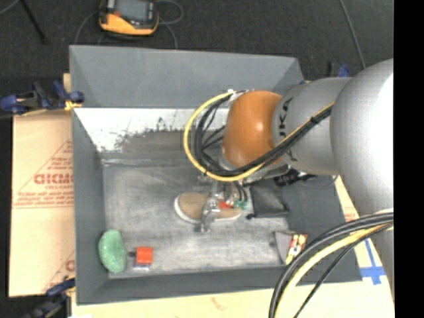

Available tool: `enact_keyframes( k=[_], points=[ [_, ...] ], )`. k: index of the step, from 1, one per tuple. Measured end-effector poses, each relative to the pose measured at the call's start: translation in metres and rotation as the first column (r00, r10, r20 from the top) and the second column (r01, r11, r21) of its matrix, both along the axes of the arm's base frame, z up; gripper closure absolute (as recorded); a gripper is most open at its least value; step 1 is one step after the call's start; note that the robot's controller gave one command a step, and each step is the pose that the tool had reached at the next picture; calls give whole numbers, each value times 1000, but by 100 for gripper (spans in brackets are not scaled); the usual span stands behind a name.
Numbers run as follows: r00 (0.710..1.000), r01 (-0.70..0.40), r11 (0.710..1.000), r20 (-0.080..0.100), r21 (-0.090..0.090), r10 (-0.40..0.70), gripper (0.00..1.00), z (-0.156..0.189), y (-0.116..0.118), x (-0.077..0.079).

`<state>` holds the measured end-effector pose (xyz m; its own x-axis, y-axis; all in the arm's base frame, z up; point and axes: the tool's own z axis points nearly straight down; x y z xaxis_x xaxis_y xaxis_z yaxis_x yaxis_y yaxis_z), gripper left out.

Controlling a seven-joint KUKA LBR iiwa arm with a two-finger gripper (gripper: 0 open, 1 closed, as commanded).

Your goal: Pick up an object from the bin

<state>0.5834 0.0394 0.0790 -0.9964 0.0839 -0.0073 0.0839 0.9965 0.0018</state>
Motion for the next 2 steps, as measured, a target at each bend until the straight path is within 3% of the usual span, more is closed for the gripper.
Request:
enact_keyframes(
  k=[1, 2],
  points=[
    [1000, 7, 1000, 8, 1, -7, 0, -16, -1, 4],
    [1000, 2, 1000, -1, 0, -2, 0, 1, -1, 1]
  ],
)
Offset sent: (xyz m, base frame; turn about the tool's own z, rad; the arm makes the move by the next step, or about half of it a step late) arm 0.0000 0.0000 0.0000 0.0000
